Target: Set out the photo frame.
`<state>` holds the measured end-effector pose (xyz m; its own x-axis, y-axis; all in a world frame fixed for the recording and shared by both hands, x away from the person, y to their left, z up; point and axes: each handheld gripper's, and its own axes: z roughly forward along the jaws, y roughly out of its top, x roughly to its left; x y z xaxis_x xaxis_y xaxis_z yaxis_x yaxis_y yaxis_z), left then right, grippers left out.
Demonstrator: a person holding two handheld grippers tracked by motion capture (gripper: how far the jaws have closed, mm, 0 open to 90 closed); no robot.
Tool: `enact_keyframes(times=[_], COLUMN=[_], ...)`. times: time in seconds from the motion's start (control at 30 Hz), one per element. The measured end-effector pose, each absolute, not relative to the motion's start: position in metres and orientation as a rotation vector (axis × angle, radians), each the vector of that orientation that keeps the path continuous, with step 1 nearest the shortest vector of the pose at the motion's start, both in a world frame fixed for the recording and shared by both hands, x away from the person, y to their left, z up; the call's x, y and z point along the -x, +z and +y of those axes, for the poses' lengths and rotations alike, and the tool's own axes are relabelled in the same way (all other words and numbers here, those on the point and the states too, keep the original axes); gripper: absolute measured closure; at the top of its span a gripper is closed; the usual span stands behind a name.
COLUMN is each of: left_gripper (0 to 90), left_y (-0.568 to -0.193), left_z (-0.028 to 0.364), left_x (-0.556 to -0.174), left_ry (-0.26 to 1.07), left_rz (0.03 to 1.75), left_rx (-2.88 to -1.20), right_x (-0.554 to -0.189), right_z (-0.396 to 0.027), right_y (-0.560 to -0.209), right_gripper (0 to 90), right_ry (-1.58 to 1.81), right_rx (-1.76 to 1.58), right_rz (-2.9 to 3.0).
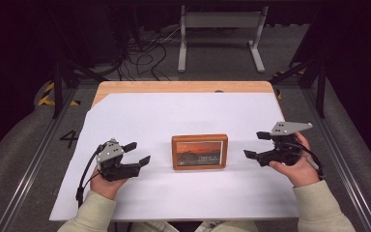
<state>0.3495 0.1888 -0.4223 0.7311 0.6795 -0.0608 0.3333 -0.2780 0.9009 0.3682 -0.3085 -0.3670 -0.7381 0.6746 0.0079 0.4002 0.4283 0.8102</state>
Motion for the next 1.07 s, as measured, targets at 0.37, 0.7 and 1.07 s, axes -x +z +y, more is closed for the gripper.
enact_keyframes(times=[0.37, 0.7, 1.07], left_gripper=[28.0, 28.1, 28.0], left_y=[-0.423, -0.428, -0.43], left_z=[0.193, 0.197, 0.197], left_x=[-0.348, -0.352, -0.354], left_ry=[0.416, 0.402, 0.4], left_rz=[0.784, 0.802, 0.801], left_rx=[-1.873, -1.864, -1.859], right_x=[-0.349, -0.35, -0.351], right_z=[-0.326, -0.33, -0.332], right_y=[-0.392, -0.422, -0.425], right_gripper=[16.9, 17.4, 19.2], right_ry=[1.345, 1.357, 1.349], right_rx=[-0.947, -0.959, -0.972], right_rz=[2.155, 2.079, 2.056])
